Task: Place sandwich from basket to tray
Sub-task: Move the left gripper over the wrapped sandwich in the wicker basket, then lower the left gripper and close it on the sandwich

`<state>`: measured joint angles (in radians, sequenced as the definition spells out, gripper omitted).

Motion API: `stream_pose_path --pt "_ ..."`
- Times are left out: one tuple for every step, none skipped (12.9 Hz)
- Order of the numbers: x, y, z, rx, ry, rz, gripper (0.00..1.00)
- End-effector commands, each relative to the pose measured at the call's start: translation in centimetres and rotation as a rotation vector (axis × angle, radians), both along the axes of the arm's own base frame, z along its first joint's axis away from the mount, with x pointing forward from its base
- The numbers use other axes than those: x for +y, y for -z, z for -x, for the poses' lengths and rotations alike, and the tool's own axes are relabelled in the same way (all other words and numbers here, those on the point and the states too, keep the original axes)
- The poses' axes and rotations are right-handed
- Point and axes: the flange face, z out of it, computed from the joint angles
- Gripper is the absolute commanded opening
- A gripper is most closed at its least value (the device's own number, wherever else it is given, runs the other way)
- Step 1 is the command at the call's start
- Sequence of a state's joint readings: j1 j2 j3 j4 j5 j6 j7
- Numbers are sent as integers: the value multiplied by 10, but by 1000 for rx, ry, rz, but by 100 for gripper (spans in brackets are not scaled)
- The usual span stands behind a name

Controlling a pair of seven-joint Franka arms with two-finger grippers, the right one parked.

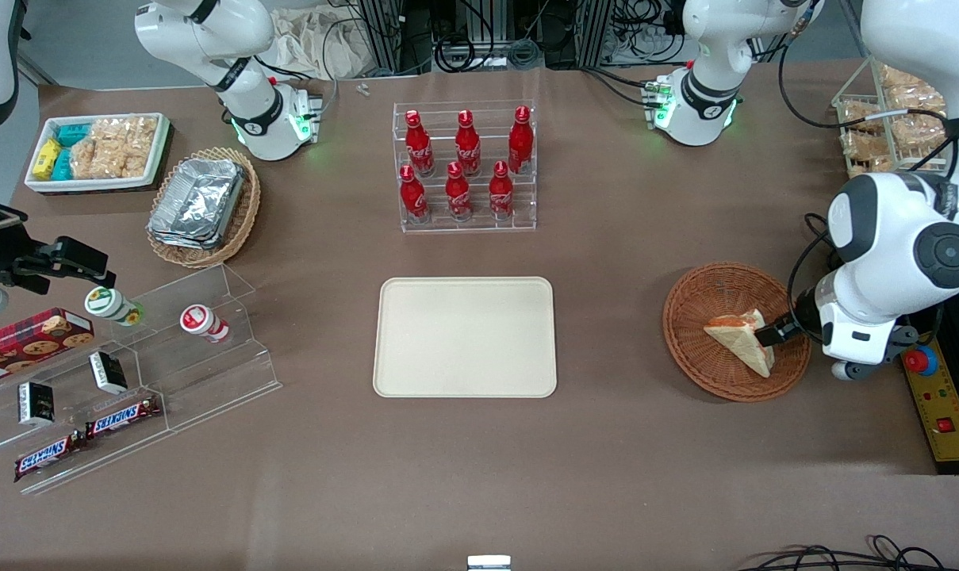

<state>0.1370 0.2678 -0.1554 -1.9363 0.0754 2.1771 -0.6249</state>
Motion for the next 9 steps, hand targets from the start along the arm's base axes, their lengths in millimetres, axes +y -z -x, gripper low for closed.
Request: stream_pose_path --pt "4 41 24 -49 -43 6 100" --pt "4 53 30 -58 -47 10 100" --pt "3 62 33 -57 -51 13 100" --pt "4 68 34 -46 -56 13 100" --pt "4 72 35 -40 -68 13 100" --pt "4 77 36 -31 -85 14 100" --pt "4 86 36 -16 -111 17 100" --pt "3 96 35 -3 -156 20 100" --pt "2 100 29 -2 -208 23 100"
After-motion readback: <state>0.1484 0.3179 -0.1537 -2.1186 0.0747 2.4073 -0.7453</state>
